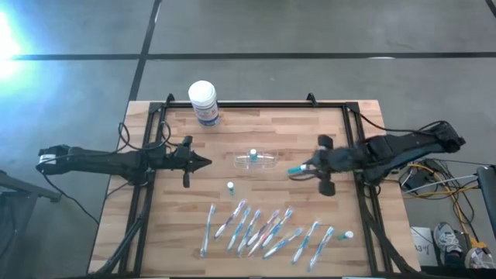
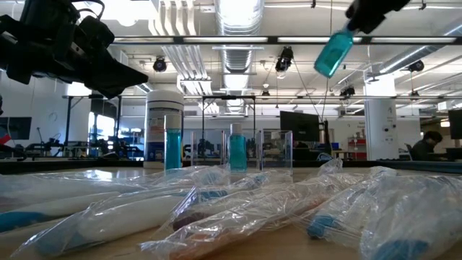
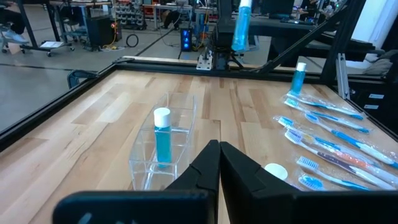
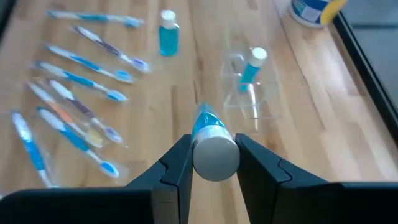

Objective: Pick & Place toothbrushing station
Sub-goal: Put the blue mouthwash into the transparent bin organizer

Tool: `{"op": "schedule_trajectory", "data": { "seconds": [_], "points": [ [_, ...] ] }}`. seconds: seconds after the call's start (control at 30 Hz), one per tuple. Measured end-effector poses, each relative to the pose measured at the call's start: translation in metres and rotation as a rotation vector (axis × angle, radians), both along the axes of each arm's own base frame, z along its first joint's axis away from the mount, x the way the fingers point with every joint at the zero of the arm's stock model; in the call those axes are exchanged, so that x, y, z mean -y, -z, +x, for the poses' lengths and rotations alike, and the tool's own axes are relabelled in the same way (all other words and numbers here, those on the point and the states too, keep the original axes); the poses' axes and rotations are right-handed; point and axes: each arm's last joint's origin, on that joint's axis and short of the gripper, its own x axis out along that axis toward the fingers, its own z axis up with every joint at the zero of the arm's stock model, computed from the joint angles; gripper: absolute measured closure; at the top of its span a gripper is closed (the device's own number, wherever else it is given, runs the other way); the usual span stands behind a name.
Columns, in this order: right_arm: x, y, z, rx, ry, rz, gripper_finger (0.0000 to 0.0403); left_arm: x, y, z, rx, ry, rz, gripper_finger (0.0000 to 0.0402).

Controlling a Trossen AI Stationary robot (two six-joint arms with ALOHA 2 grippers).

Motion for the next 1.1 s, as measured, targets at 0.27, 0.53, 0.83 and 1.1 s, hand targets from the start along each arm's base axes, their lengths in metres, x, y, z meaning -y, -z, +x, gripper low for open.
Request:
{"op": "schedule_trajectory", "data": {
  "seconds": [0.27,0.53,0.83,1.1],
  "points": [
    [0.022,-0.021,0.067,-0.136,-0.010,0.006,0.0310,0.000,0.000,0.000,0.000,0.000,-0.002,0.0388],
    [0.050,-0.015,0.124,-0.272,0.011,0.025,0.0310,0.000,0.001,0.000,-0.015,0.000,-0.006,0.0388],
    [0.067,0.007,0.175,-0.372,0.004,0.002,0.0310,0.000,0.002,0.000,-0.023,0.000,-0.007,0.0388],
    [0.077,0.018,0.194,-0.389,0.017,0.001,0.0310,0.000,0.002,0.000,-0.024,0.000,-0.011,0.0390]
  ]
}}
